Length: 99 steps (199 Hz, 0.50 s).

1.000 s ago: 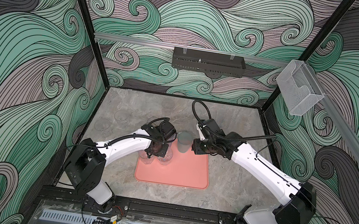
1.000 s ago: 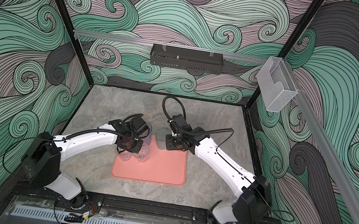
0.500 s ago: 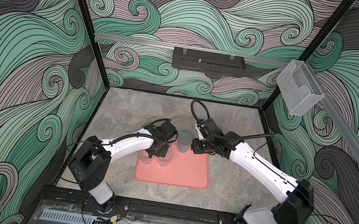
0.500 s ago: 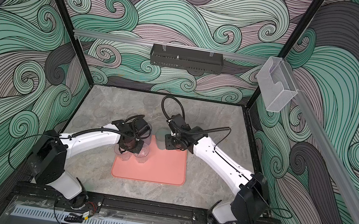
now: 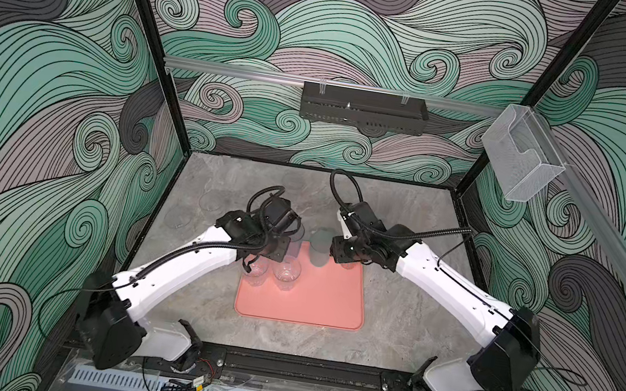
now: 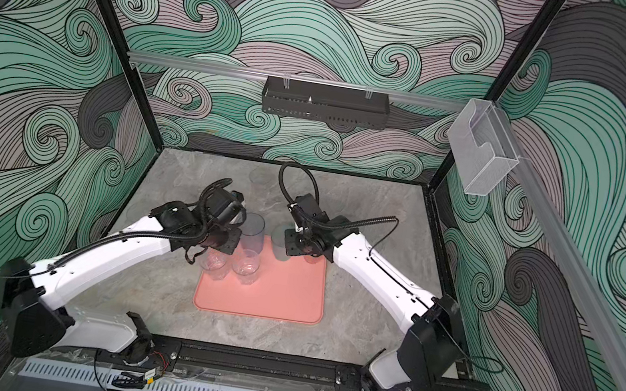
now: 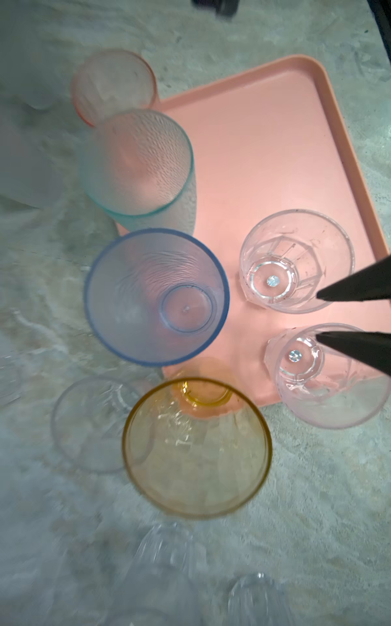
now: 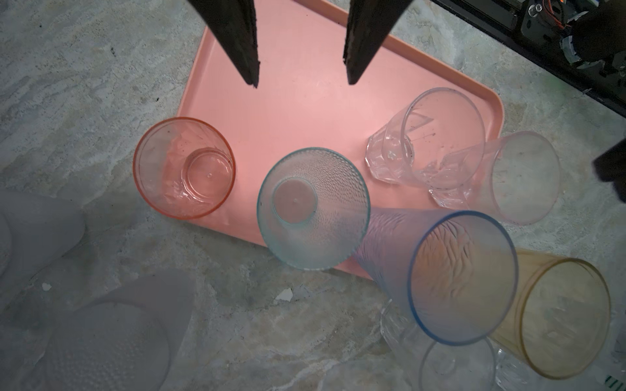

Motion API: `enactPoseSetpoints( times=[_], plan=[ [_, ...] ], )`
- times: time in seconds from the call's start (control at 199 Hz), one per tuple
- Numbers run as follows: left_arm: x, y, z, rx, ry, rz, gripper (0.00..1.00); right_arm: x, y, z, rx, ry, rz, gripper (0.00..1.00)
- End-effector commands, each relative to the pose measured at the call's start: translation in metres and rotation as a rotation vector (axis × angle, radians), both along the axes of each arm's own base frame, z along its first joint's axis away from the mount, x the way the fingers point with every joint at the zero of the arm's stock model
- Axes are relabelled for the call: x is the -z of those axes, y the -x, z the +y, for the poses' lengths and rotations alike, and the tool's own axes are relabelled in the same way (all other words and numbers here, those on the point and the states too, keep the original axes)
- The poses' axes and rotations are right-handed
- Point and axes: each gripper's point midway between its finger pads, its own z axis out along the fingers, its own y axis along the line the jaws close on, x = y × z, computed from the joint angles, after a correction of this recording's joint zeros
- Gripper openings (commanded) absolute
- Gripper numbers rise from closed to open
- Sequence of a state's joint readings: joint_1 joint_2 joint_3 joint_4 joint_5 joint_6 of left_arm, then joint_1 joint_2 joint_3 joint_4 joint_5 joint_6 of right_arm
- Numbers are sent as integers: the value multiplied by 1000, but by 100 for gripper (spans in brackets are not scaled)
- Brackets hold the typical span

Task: Place the glasses into the tray
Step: Place the glass on the tray, then pick up the glass from the top-left of the table.

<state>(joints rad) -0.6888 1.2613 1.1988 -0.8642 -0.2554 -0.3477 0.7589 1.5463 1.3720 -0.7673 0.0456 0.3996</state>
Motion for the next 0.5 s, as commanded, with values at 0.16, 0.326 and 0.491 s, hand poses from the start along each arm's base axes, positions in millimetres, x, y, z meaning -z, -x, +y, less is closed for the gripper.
enactPoseSetpoints(
  times=[0.16,0.326,0.491],
  plan=[
    [-36,-48,80,-203,-100,-236,43,-21,-49,37,-8,-39,-60,43],
    [-34,-80,133,-413,-64,-245,48,-19,-66,58,-22,-61,-52,43],
    [-7,-110,173,-568,90,-130,48,-20,-72,63,-28,-61,-52,43]
  ],
)
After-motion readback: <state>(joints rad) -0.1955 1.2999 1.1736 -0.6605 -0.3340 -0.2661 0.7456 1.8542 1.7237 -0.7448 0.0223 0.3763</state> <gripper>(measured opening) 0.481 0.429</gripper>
